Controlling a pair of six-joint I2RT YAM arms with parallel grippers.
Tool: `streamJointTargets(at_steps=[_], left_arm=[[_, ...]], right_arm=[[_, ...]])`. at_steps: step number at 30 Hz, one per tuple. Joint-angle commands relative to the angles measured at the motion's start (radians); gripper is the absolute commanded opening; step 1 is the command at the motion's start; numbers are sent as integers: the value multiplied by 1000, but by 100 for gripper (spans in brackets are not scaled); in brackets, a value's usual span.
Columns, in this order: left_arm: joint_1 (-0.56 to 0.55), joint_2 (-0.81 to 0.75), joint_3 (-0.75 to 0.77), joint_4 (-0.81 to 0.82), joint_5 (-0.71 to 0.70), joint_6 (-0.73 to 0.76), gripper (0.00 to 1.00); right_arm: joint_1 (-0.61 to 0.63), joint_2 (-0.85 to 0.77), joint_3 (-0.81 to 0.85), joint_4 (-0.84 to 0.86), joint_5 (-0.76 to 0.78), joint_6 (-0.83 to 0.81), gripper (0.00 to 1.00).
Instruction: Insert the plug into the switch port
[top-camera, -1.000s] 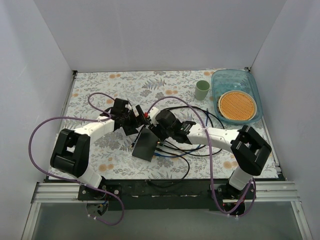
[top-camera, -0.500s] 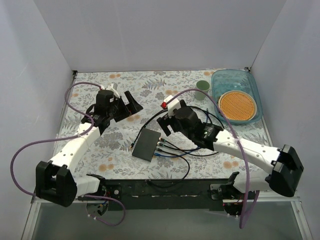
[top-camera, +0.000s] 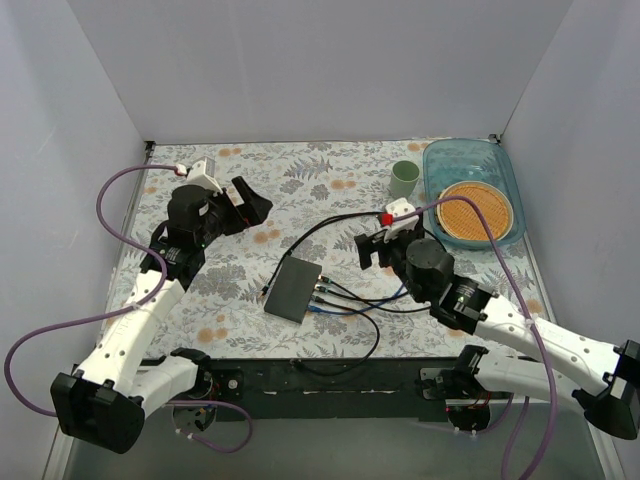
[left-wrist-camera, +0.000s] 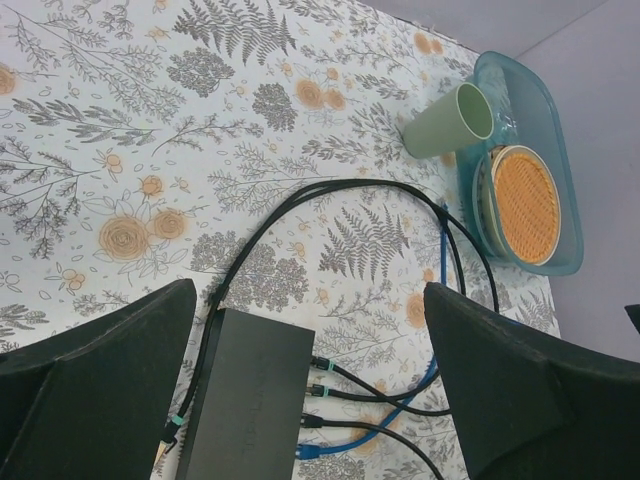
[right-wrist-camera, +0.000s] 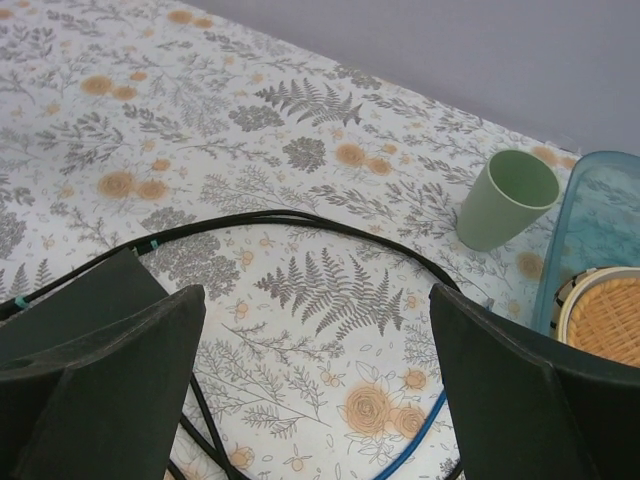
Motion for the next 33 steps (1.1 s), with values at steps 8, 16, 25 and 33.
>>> streamJointTargets(at_steps=[8, 16, 25, 33], left_arm=[[1, -60, -34, 71, -146, 50, 98], [2, -52, -36, 108, -224, 85, 98], [2, -32, -59, 151, -236, 88, 98], [2, -22, -73, 188, -225, 100, 98]], right_arm=[[-9, -70, -127, 292, 160, -100, 99], [-63, -62, -146, 304, 258, -197, 99], [-359, -90, -159, 236, 68, -86, 98], [-390, -62, -124, 170, -82, -134, 99]])
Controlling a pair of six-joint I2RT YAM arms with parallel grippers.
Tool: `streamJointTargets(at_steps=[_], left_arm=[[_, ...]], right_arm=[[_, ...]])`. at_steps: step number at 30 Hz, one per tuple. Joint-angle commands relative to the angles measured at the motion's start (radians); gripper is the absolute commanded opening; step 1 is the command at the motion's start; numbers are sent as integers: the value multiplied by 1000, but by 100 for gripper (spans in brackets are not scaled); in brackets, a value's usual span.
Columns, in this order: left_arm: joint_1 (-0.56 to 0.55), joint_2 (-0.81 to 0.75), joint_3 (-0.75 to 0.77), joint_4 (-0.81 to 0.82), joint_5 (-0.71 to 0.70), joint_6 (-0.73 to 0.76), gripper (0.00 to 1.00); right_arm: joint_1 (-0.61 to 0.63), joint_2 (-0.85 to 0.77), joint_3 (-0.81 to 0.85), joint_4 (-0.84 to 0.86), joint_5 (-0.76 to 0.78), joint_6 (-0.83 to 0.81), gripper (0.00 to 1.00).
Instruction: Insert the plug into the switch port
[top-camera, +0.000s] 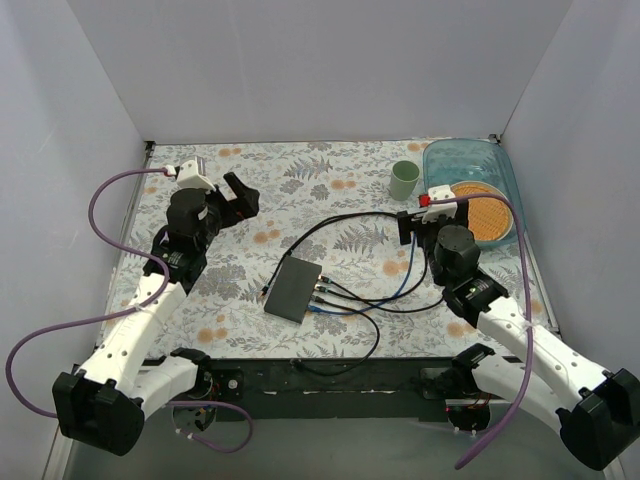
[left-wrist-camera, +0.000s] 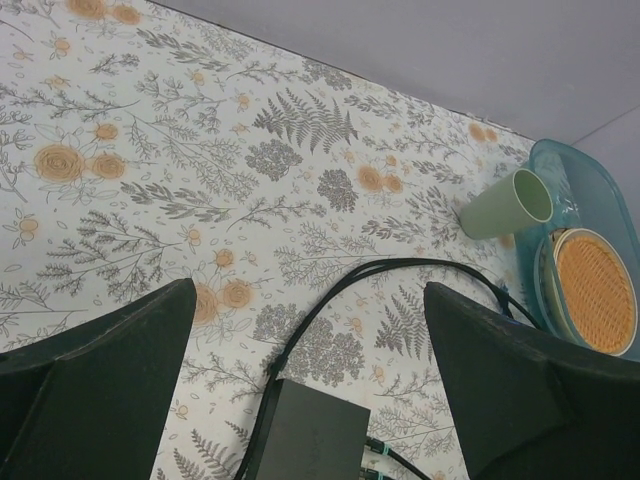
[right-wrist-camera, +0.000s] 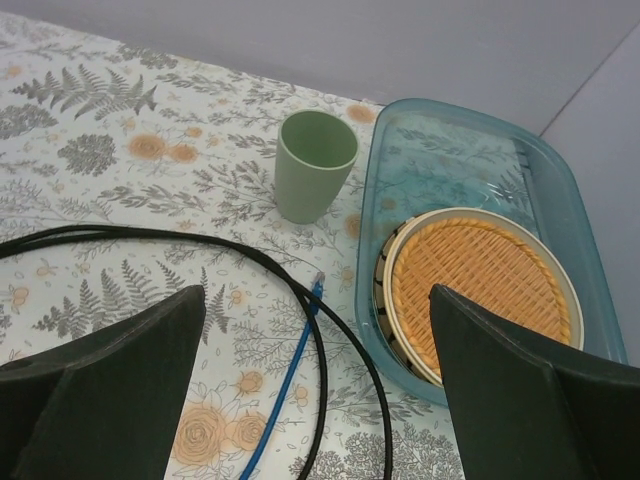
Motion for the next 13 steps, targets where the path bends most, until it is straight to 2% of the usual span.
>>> streamJointTargets(at_steps=[1, 8, 13], left_arm=[[2, -9, -14, 45, -17, 30, 98], [2, -35, -41, 84, -21, 56, 98], [2, -98, -119, 156, -118, 30, 98]], right_arm=[[-4, -2, 39, -12, -67, -6, 99], [-7, -8, 59, -27, 11, 110, 99], [-51, 13, 38, 11, -212, 6, 99]])
